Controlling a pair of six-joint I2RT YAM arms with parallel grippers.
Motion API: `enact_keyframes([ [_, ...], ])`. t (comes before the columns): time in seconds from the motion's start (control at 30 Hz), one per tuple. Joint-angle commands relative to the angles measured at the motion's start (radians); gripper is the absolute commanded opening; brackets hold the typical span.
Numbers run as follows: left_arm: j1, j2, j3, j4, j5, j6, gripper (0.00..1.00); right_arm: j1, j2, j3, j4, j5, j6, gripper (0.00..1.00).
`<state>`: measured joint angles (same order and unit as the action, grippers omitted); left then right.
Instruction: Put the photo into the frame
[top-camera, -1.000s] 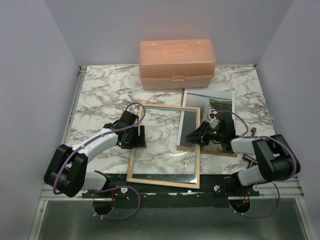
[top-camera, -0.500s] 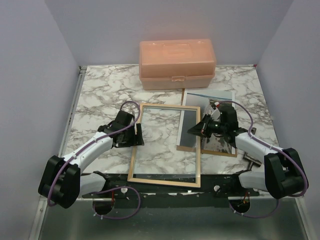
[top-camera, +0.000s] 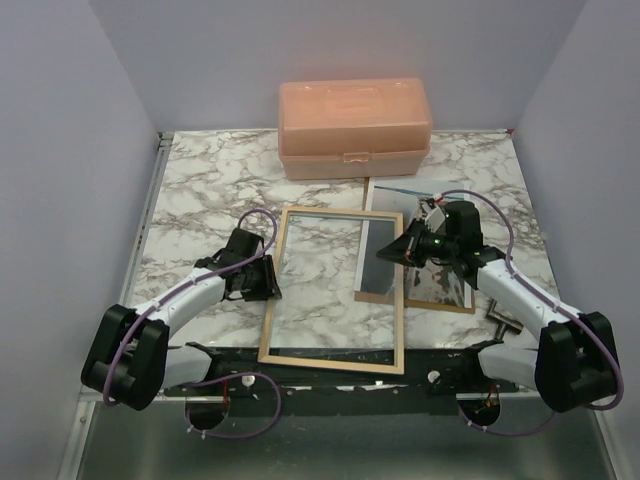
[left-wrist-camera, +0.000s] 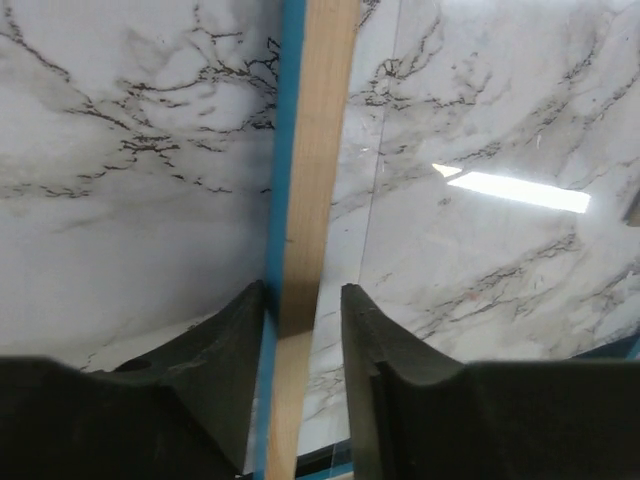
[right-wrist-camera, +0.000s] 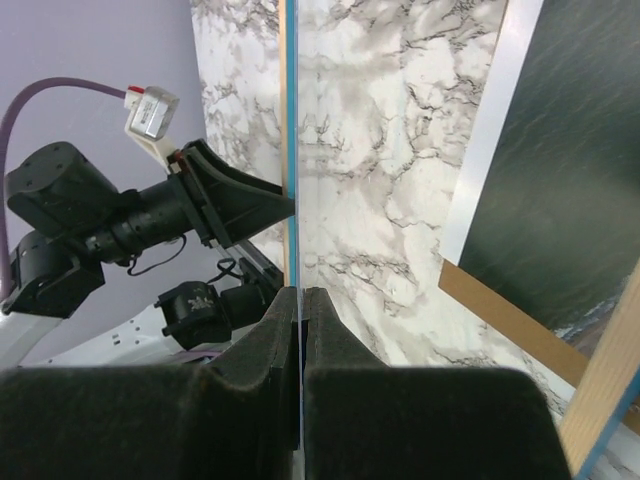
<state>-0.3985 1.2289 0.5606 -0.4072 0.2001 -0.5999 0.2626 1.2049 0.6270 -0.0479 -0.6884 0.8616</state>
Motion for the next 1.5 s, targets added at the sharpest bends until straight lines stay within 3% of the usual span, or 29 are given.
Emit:
enact_keyframes([
  [0.0, 0.006, 0.013, -0.029, 0.132, 0.156, -0.015, 0.29, 0.003, -0.024, 0.053, -0.073, -0.011, -0.026, 0.01],
  [0.13, 0.006, -0.005, -0.040, 0.172, 0.219, -0.018, 0.30, 0.002, -0.028, 0.072, -0.107, -0.011, -0.052, 0.01],
  [0.27, 0.006, -0.035, -0.041, 0.139, 0.189, -0.002, 0.45, 0.003, -0.029, 0.092, -0.129, -0.022, -0.065, 0.01],
  [0.37, 0.006, -0.055, -0.046, 0.114, 0.143, -0.003, 0.51, 0.002, -0.028, 0.107, -0.136, -0.032, -0.063, 0.01],
  [0.5, 0.007, -0.075, -0.056, 0.089, 0.079, -0.005, 0.48, 0.002, -0.033, 0.130, -0.143, -0.049, -0.057, 0.01],
  [0.63, 0.007, -0.064, -0.054, 0.066, 0.027, 0.003, 0.39, 0.003, -0.038, 0.150, -0.150, -0.065, -0.049, 0.01],
  [1.1, 0.007, 0.002, -0.038, 0.061, 0.011, 0.018, 0.27, 0.003, -0.035, 0.136, -0.086, -0.123, 0.018, 0.01],
  [1.27, 0.007, -0.021, -0.051, 0.090, 0.048, 0.020, 0.27, 0.002, -0.033, 0.119, -0.036, -0.147, 0.055, 0.01],
  [1.37, 0.007, -0.042, -0.061, 0.100, 0.048, 0.015, 0.40, 0.003, -0.030, 0.122, -0.030, -0.149, 0.056, 0.01],
  [1.47, 0.007, -0.066, -0.068, 0.090, 0.025, 0.010, 0.41, 0.003, -0.024, 0.122, -0.025, -0.151, 0.061, 0.01],
])
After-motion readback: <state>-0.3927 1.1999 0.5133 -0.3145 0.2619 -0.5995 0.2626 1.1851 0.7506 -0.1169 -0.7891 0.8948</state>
